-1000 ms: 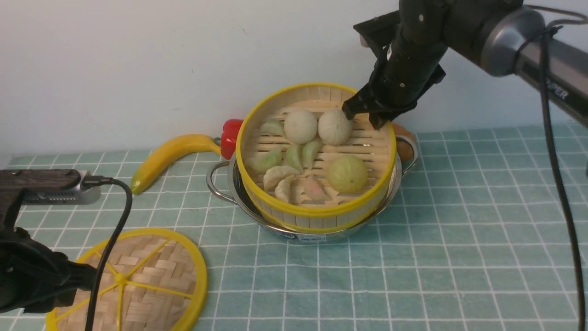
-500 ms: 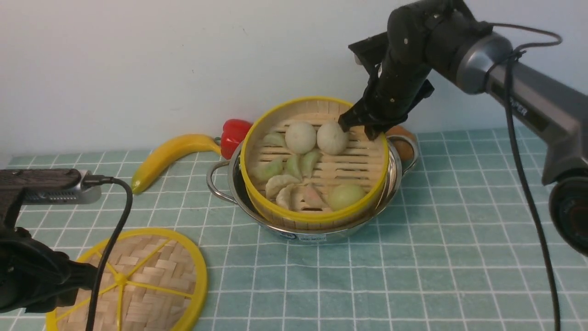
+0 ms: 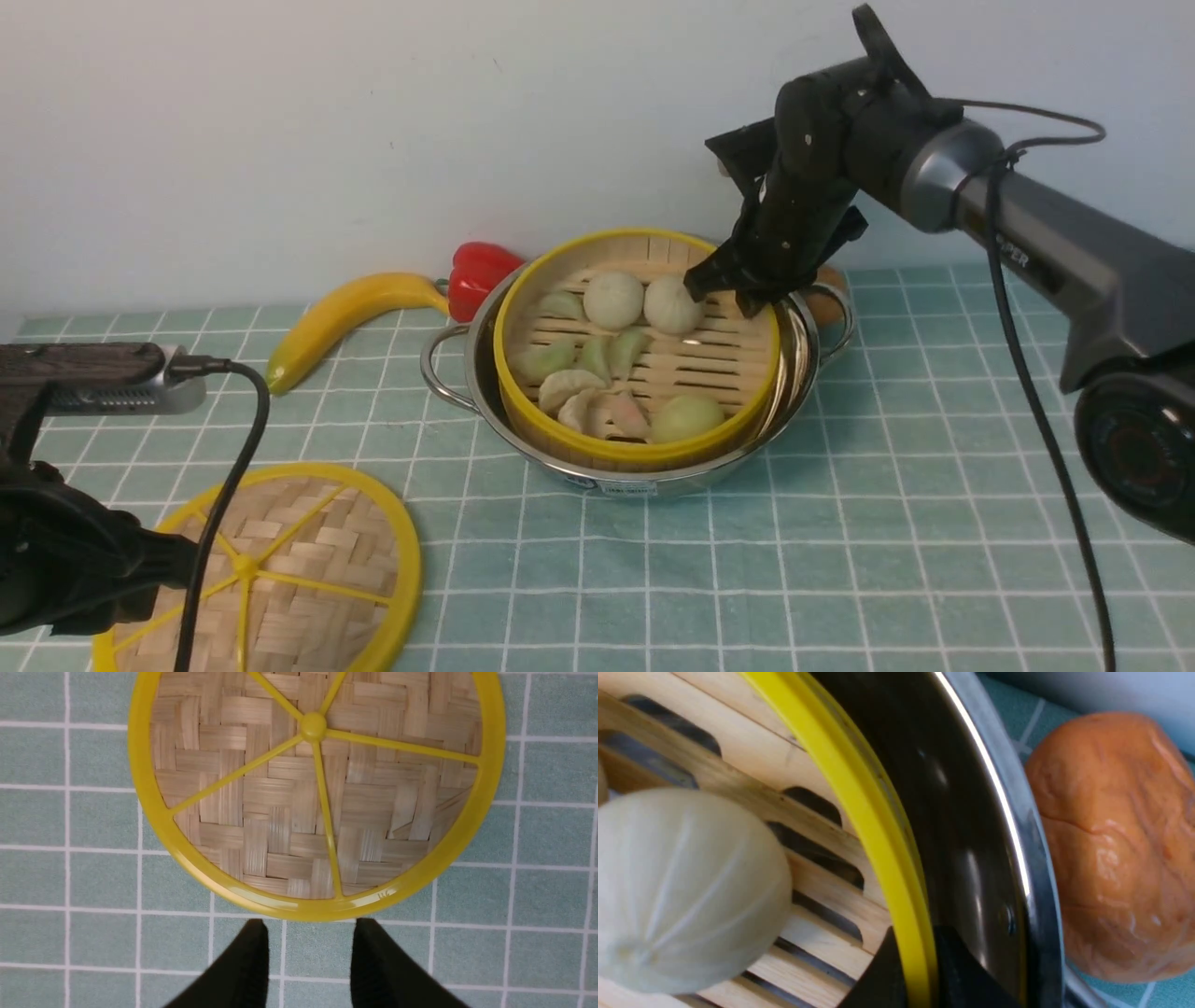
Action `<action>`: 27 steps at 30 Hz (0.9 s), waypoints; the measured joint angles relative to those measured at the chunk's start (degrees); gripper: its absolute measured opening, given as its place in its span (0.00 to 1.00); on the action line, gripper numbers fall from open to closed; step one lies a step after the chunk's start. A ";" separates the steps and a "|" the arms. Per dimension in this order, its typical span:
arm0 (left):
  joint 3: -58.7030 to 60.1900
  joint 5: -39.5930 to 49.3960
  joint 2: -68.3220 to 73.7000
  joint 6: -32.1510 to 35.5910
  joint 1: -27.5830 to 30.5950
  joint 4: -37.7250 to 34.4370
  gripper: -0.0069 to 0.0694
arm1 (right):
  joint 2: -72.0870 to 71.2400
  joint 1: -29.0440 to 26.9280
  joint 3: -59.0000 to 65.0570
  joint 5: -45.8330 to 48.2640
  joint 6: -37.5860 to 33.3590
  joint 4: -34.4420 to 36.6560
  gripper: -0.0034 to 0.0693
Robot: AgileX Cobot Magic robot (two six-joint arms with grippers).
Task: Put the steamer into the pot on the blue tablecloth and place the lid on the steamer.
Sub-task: 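Place the bamboo steamer basket of food into the steel pot with the right gripper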
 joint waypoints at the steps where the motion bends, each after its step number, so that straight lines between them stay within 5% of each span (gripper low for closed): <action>1: 0.00 0.00 0.00 0.00 0.00 0.00 0.41 | 0.12 -0.06 0.00 -0.22 0.00 0.00 0.13; 10: 0.00 -0.05 0.00 0.00 0.00 -0.15 0.41 | 0.12 -0.10 0.00 -0.90 -0.63 1.56 0.24; 21: 0.00 -8.46 0.61 0.00 0.00 -0.22 0.41 | -0.36 -0.17 0.00 -0.07 -0.63 2.73 0.59; 27: -0.04 -11.80 5.62 -0.35 0.00 -0.21 0.41 | -5.45 -0.17 -0.39 1.59 -0.57 2.68 0.63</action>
